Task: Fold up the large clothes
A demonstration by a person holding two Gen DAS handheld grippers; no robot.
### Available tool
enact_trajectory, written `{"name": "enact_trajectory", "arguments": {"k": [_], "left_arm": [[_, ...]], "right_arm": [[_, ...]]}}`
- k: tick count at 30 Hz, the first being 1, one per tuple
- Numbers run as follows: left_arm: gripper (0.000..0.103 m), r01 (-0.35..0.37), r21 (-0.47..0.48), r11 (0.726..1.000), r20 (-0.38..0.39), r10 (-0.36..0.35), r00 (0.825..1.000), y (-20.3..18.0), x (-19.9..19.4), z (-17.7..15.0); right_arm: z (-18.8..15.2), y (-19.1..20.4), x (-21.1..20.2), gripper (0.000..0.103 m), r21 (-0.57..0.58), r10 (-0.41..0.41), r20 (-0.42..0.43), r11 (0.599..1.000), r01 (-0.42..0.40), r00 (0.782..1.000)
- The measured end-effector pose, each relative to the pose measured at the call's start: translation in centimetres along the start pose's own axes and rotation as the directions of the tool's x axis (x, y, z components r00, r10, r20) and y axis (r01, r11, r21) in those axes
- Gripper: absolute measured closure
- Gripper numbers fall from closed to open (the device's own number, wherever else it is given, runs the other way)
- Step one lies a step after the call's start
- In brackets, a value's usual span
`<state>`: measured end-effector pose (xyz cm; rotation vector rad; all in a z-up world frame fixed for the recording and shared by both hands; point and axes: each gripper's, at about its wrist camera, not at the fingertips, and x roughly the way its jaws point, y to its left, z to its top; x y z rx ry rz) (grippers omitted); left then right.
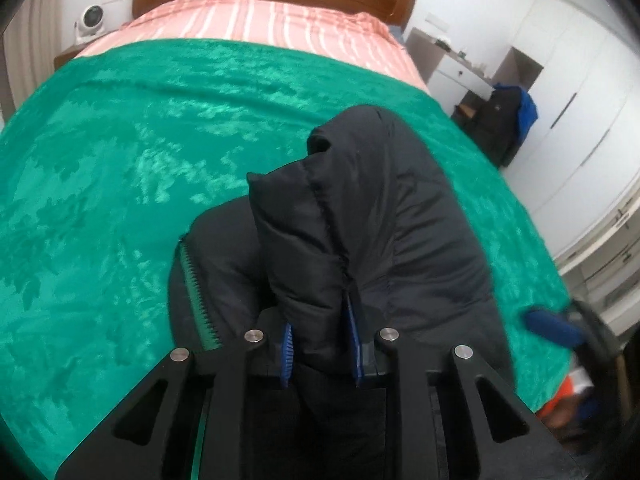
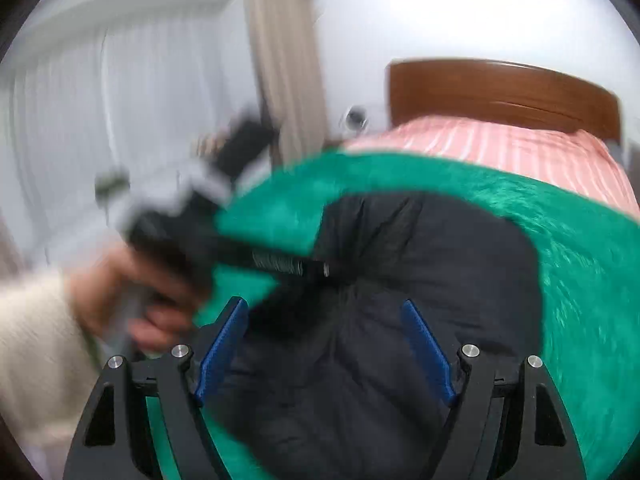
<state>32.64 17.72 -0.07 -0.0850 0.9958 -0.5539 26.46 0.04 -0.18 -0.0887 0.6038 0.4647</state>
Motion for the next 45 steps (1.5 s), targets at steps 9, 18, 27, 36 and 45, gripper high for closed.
{"name": "enact_trajectory", "arguments": {"k": [9, 18, 27, 36, 45], "left_arm": [[0.073, 0.025, -0.185, 0.982, -0.049, -0.034, 0.998, 4.7, 5.3, -1.7], [0.07, 0.049, -0.252, 0.967, -0.018, -0.055, 0.998, 5.8, 8.8, -2.3], [0.06, 0.016, -0.152, 0.988, 0.065, -0.006, 0.998, 3.1, 0.8, -2.8], [0.045, -0.097, -0.035, 0.995, 0.055, 0.099, 0.994, 0.2, 1.4, -8.6], [0.047, -0.054, -0.128, 0.99, 0.11, 0.068, 0.992, 2.4, 2.9, -10.7]], "right_arm": [[-6.8, 0.7, 7.4, 0.022, -0.194, -0.01, -0.059, 0.981, -0.001, 0.998], [-6.9, -2.6, 10.4, 0.023, -0.153, 0.013, -0.053, 0.988, -0.021, 0.999], [0.7, -6.6, 1.8, 0.021, 0.045, 0.111, -0.035, 0.993, -0.109, 0.993], [6.9, -16.0, 11.3, 0.012, 0.158, -0.036, -0.236, 0.985, 0.075, 0.971], [2.7, -17.4, 16.9, 0.0, 0.199, -0.032, -0.261, 0.976, 0.086, 0.965]]}}
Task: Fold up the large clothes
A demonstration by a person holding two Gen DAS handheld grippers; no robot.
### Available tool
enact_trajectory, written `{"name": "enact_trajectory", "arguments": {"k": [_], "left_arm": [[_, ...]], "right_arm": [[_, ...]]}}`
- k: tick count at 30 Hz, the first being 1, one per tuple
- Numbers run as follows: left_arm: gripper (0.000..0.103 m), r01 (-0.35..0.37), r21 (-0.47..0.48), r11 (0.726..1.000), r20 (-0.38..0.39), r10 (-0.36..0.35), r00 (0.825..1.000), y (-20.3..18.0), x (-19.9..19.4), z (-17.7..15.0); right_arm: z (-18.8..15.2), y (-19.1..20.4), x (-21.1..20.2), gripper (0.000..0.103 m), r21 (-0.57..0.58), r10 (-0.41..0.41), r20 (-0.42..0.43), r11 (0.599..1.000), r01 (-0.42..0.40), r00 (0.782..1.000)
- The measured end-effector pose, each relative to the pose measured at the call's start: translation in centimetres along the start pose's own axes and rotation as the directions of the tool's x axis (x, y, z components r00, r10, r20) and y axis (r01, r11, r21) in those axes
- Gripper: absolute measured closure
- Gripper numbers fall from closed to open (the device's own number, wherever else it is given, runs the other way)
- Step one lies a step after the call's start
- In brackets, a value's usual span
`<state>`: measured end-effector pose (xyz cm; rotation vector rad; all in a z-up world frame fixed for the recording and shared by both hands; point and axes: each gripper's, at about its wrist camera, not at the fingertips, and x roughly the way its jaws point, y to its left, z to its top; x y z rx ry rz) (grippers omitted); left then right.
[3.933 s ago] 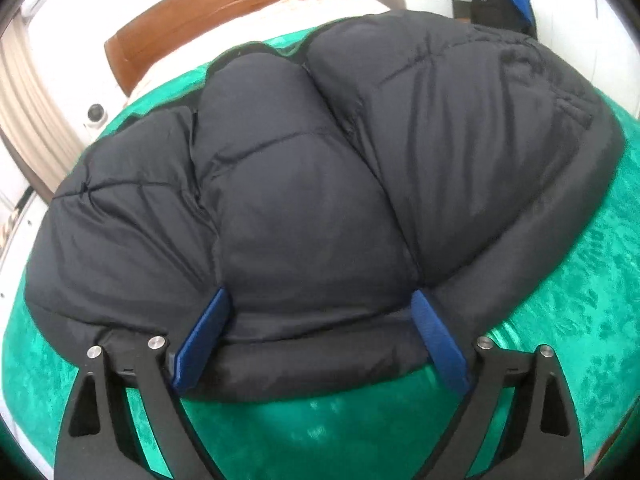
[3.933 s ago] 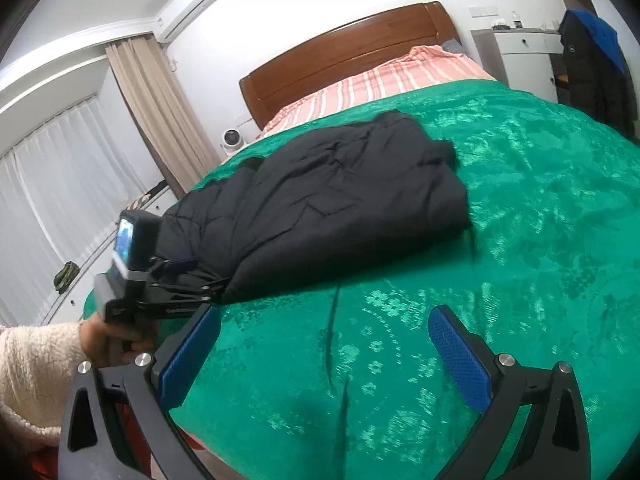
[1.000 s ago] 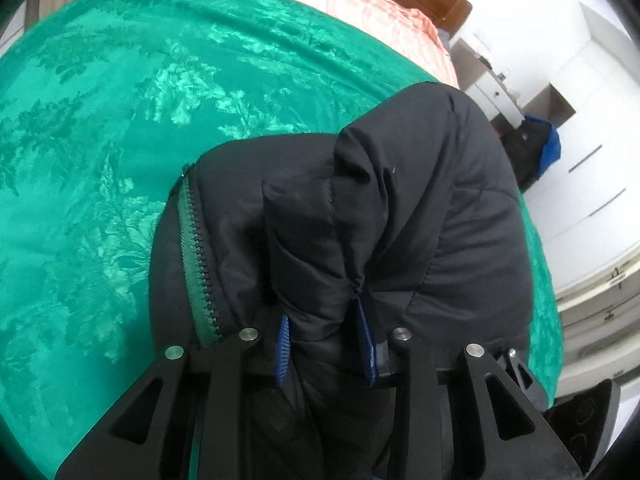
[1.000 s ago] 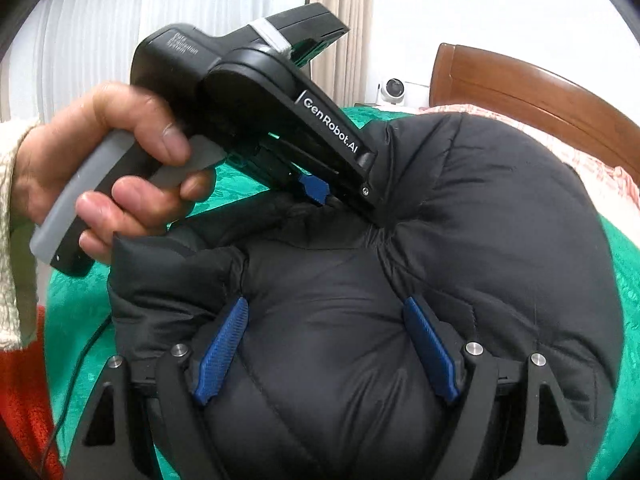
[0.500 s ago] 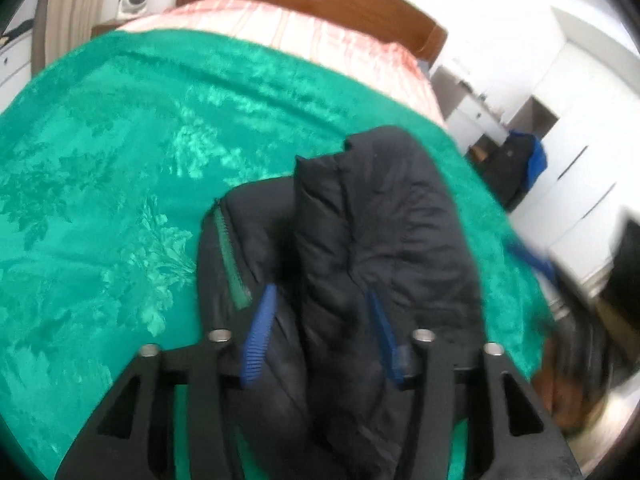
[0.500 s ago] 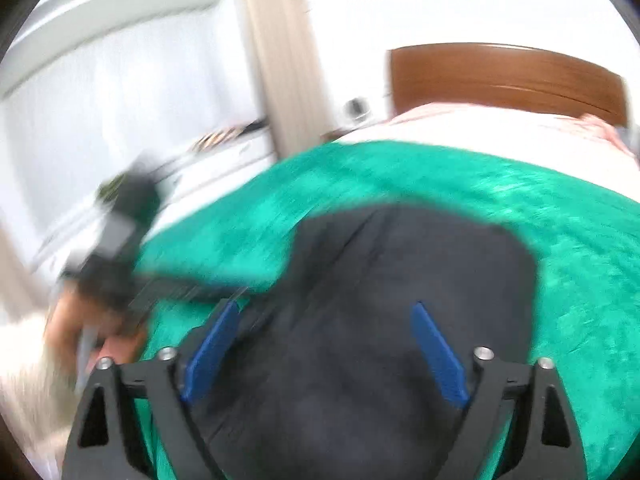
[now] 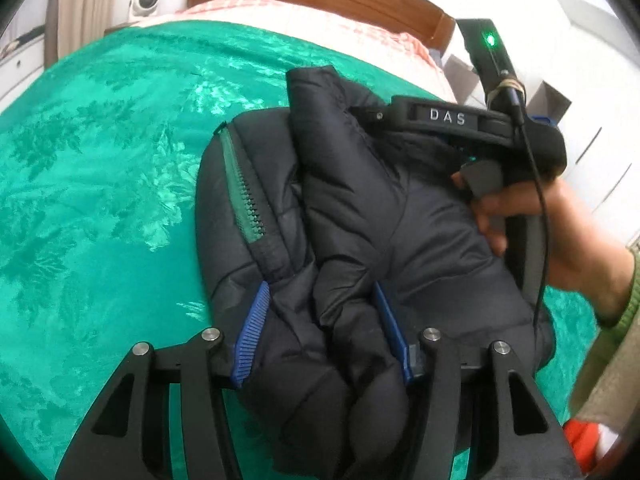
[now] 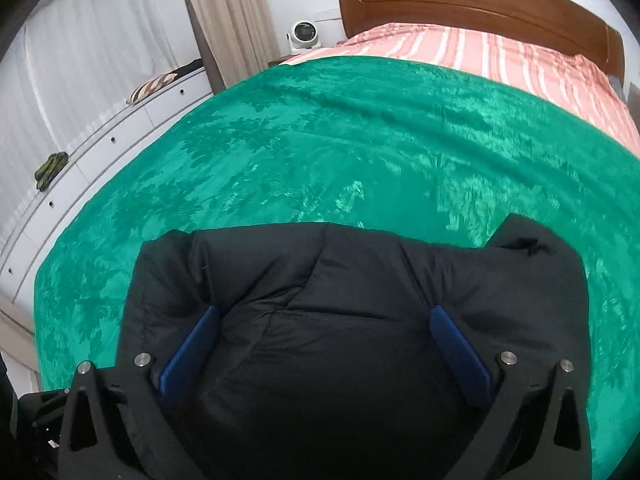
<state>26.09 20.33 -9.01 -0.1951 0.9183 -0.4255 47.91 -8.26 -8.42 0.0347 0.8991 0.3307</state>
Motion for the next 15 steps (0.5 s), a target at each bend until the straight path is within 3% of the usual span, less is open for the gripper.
{"name": "enact_trajectory", "arguments": {"k": [15], "left_arm": [[0.047, -0.054, 0.032, 0.998, 0.02, 0.053, 0.998, -0.86, -0.09, -0.79]], "right_arm": [[-0.73, 0.13, 0.73, 0.0, -0.006, -0.009, 0.018, 1.0, 0.009, 1.0]]}}
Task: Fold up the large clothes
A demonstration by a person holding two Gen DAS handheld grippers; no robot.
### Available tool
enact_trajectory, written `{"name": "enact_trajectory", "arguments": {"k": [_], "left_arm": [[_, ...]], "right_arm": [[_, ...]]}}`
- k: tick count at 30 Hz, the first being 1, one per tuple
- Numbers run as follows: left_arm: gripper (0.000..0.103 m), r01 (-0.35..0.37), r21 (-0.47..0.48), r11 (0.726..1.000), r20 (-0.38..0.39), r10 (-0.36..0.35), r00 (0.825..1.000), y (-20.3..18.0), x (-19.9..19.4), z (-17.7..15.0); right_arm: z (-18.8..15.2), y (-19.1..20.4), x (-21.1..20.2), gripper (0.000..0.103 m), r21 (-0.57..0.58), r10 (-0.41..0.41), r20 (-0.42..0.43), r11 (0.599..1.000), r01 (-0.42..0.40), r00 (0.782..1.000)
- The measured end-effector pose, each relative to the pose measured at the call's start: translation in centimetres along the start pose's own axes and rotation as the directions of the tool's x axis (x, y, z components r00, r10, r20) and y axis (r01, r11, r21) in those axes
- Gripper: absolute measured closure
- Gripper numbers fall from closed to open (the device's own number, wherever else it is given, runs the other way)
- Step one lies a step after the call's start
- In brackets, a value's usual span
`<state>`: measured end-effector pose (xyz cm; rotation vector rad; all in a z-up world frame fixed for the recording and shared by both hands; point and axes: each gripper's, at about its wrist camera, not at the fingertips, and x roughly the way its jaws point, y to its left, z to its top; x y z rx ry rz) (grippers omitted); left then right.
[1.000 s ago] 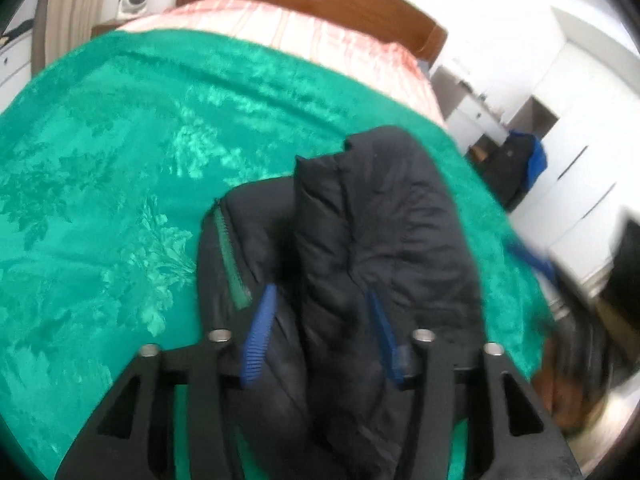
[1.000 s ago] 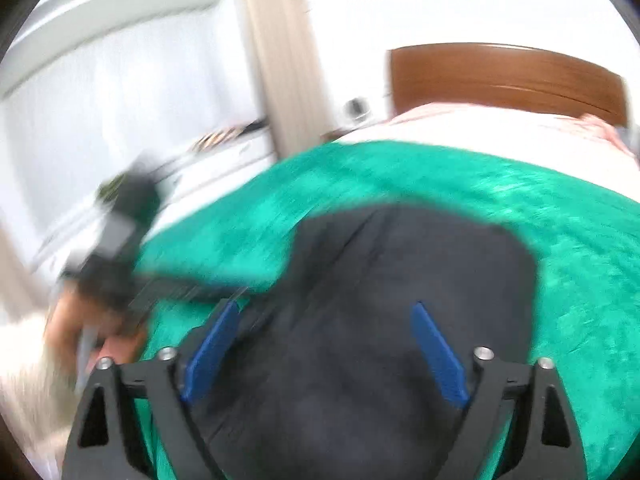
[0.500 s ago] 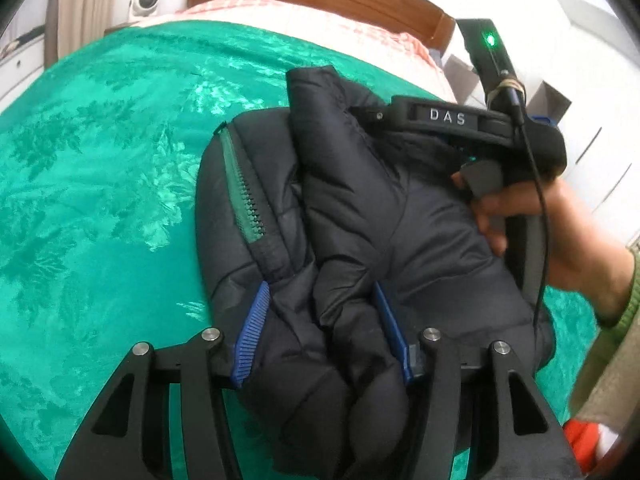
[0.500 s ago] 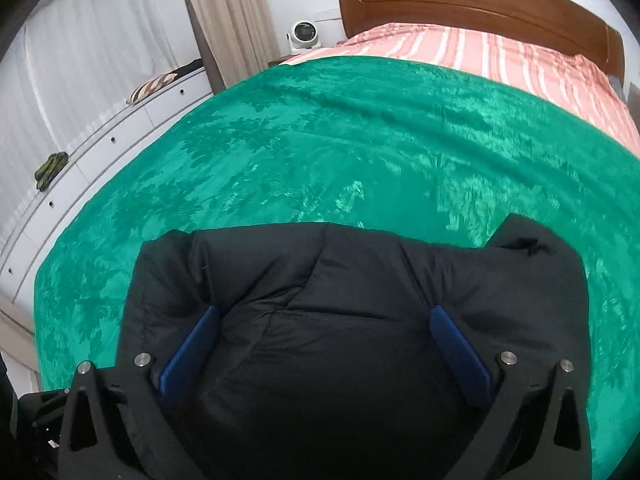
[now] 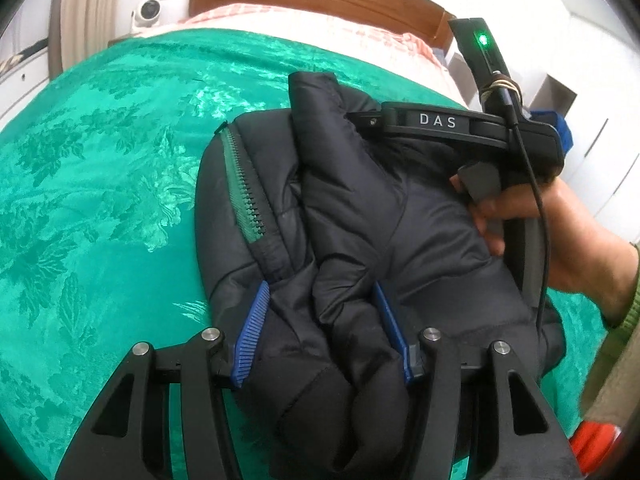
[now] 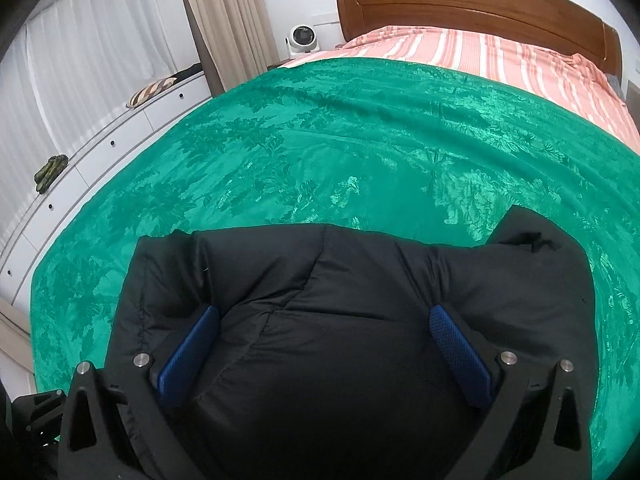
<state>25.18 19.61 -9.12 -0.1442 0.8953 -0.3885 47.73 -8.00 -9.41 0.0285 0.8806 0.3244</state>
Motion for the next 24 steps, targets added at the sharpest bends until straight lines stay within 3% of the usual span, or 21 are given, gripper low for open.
{"name": "enact_trajectory", "arguments": {"k": [19, 24], "left_arm": [[0.047, -0.005, 0.004, 1.0, 0.0, 0.005, 1.0, -0.32, 0.07, 0.01], [0.042, 0.007, -0.036, 0.999, 0.001, -0.007, 1.0, -0.07, -0.13, 0.28]], "right_arm": [[-0.01, 0.0, 0.5, 0.0, 0.002, -0.002, 0.0, 1.0, 0.002, 1.0], [0.1, 0.58, -0.24, 0.0, -0.013, -0.035, 0.009, 0.999, 0.035, 0.999]]}}
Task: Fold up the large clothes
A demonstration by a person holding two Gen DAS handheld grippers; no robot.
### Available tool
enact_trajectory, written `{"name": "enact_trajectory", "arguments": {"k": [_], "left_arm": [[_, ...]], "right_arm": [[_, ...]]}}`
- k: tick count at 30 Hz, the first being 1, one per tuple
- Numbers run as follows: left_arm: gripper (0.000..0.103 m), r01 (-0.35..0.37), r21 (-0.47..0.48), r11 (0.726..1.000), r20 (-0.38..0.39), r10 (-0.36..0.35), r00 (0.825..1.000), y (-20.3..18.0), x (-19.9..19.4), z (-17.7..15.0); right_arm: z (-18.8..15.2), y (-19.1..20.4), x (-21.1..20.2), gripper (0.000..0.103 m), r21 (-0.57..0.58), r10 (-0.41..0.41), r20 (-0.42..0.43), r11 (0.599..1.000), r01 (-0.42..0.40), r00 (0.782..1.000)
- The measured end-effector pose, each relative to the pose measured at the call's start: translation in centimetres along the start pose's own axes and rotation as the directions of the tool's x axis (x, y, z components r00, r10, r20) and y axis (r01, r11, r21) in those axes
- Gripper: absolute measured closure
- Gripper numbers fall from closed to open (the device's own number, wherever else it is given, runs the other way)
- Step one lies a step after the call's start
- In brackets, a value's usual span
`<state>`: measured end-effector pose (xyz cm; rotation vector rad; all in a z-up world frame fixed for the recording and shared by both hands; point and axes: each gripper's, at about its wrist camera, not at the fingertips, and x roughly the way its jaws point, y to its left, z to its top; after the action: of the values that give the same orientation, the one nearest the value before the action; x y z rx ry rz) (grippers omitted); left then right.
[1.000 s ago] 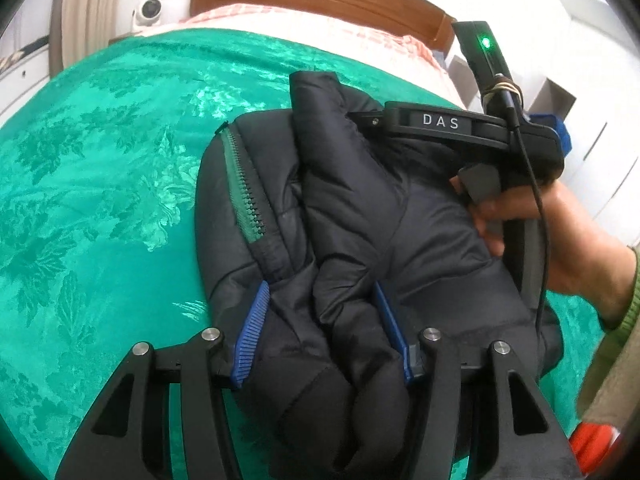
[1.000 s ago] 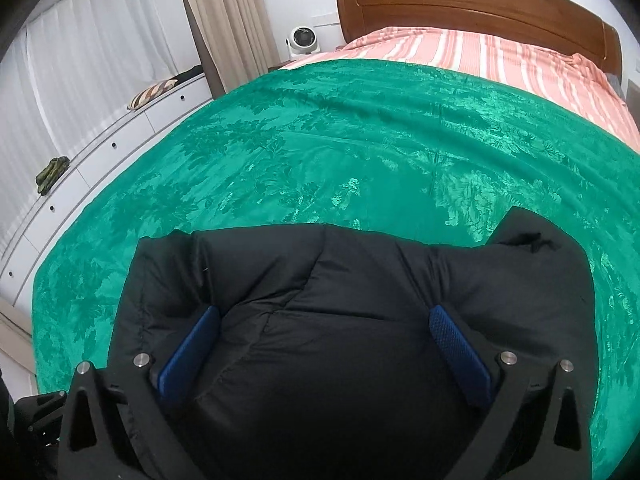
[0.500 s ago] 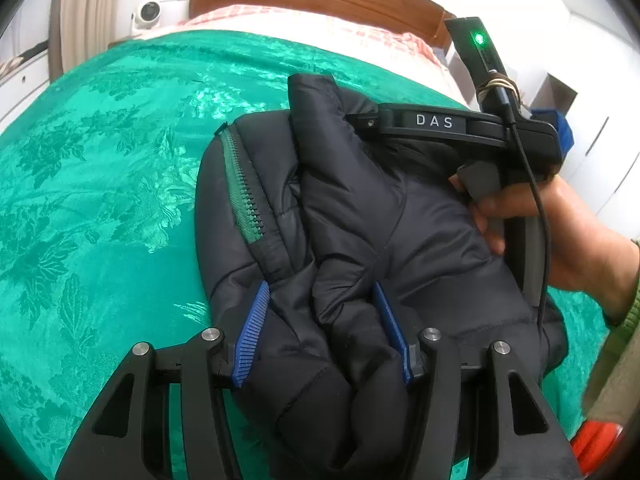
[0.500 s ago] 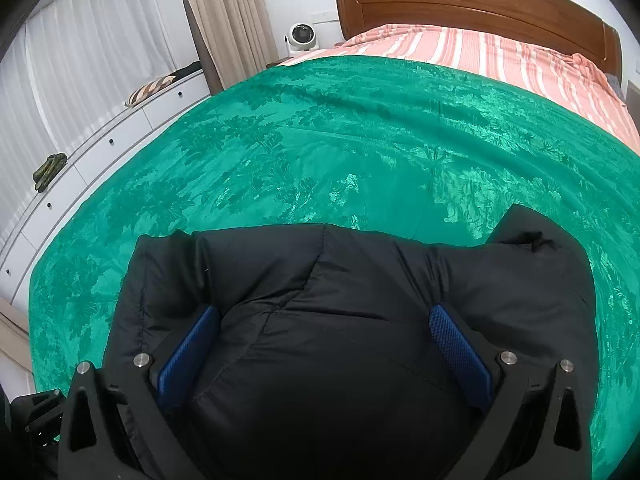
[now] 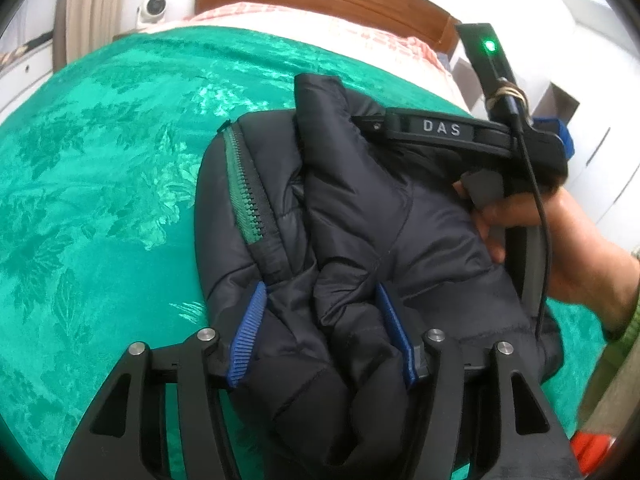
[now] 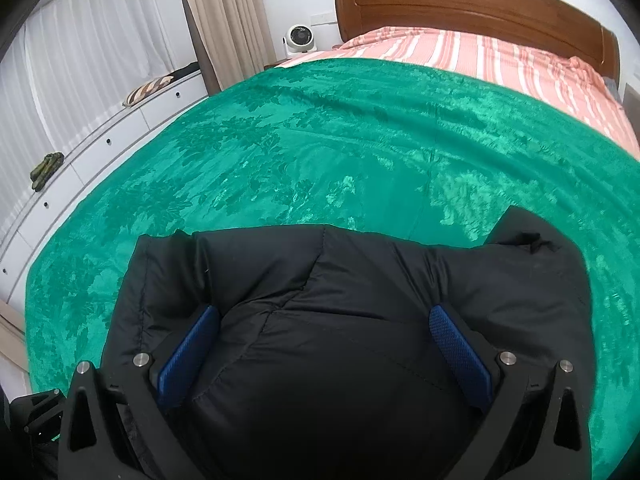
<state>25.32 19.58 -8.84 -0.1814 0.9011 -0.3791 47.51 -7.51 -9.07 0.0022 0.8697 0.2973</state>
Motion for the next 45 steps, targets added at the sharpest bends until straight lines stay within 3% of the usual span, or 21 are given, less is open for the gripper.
{"name": "enact_trajectory", "arguments": {"k": [3, 5, 6, 8, 10, 12, 14, 17, 19, 22, 26, 28, 30, 31, 32, 36, 38, 41, 45], "left_arm": [[0.038, 0.024, 0.021, 0.999, -0.05, -0.023, 0.998, -0.1, -2.2, 1.5], [0.022, 0.067, -0.007, 0.998, -0.002, -0.067, 0.998, 1.0, -4.6, 2.3], [0.008, 0.078, -0.042, 0.996, 0.038, -0.076, 0.996, 2.3, -6.2, 3.0], [0.006, 0.106, -0.109, 0.988, 0.061, -0.1, 0.993, 4.6, -7.3, 3.8], [0.005, 0.178, -0.204, 0.963, -0.004, -0.182, 0.983, 7.4, -6.0, 4.7], [0.005, 0.211, -0.28, 0.937, -0.074, -0.24, 0.968, 9.4, -3.5, 4.9], [0.005, 0.225, -0.337, 0.914, -0.112, -0.276, 0.955, 10.4, -1.2, 4.6], [0.005, 0.286, -0.36, 0.888, -0.141, -0.354, 0.924, 9.8, 1.7, 4.6], [0.005, 0.318, -0.337, 0.886, -0.171, -0.39, 0.905, 8.6, 3.5, 4.9], [0.001, 0.292, -0.298, 0.909, -0.247, -0.369, 0.896, 7.2, 6.2, 5.1], [0.0, 0.282, -0.298, 0.912, -0.296, -0.369, 0.881, 6.9, 8.0, 5.8], [0.0, 0.246, -0.272, 0.93, -0.33, -0.331, 0.884, 5.9, 8.9, 6.3], [0.004, 0.184, -0.247, 0.951, -0.342, -0.264, 0.902, 4.6, 9.3, 6.7], [0.019, 0.163, -0.236, 0.958, -0.335, -0.238, 0.912, 4.0, 9.2, 7.0], [0.029, 0.17, -0.235, 0.957, -0.317, -0.241, 0.917, 3.5, 8.8, 7.2], [0.054, 0.145, -0.122, 0.982, -0.221, -0.17, 0.96, 0.5, 5.4, 7.4], [0.061, 0.167, -0.085, 0.982, -0.165, -0.179, 0.97, -1.2, 3.5, 7.8], [0.062, 0.198, -0.029, 0.98, -0.097, -0.2, 0.975, -3.8, 1.2, 9.9], [0.062, 0.219, 0.017, 0.976, -0.03, -0.218, 0.976, -6.8, 0.3, 14.8]], "right_arm": [[0.4, 0.3, -3.2, 0.002, 0.016, 0.0, 0.007, 1.0, 0.0, 1.0], [0.2, -1.0, -7.6, 0.002, 0.096, 0.062, 0.08, 0.993, -0.069, 0.995], [-0.3, -2.1, -10.1, 0.002, 0.137, 0.096, 0.133, 0.984, -0.114, 0.987], [-1.9, -4.1, -14.0, 0.001, 0.183, 0.116, 0.2, 0.971, -0.153, 0.973], [-4.6, -6.5, -16.6, 0.001, 0.216, 0.102, 0.211, 0.965, -0.148, 0.972], [-8.1, -9.2, -17.2, 0.001, 0.281, 0.112, 0.159, 0.947, -0.154, 0.981], [-11.8, -11.7, -16.8, 0.001, 0.371, 0.178, 0.103, 0.906, -0.204, 0.979], [-16.9, -14.3, -16.1, 0.001, 0.493, 0.314, 0.098, 0.809, -0.321, 0.944], [-18.7, -14.9, -15.3, 0.001, 0.528, 0.407, 0.122, 0.746, -0.406, 0.905], [-19.1, -14.9, -13.2, 0.001, 0.539, 0.505, 0.127, 0.687, -0.487, 0.854], [-18.0, -13.9, -9.0, 0.001, 0.544, 0.578, 0.12, 0.642, -0.54, 0.807], [-16.6, -12.9, -6.6, 0.003, 0.542, 0.57, 0.096, 0.658, -0.523, 0.816], [-14.1, -9.9, -5.3, 0.005, 0.455, 0.507, 0.016, 0.764, -0.458, 0.862], [-13.3, -8.6, -5.6, 0.006, 0.39, 0.466, -0.011, 0.817, -0.425, 0.885], [-12.2, -6.6, -6.7, 0.009, 0.264, 0.393, -0.037, 0.891, -0.37, 0.919], [-11.8, -2.2, -10.7, 0.019, 0.007, 0.259, 0.016, 0.966, -0.259, 0.966], [-12.1, -0.6, -12.8, 0.021, -0.07, 0.235, 0.072, 0.971, -0.23, 0.969], [-11.5, 0.3, -15.5, 0.024, -0.121, 0.233, 0.155, 0.969, -0.215, 0.96], [-8.3, -1.4, -18.1, 0.024, -0.121, 0.236, 0.247, 0.97, -0.211, 0.94]]}}
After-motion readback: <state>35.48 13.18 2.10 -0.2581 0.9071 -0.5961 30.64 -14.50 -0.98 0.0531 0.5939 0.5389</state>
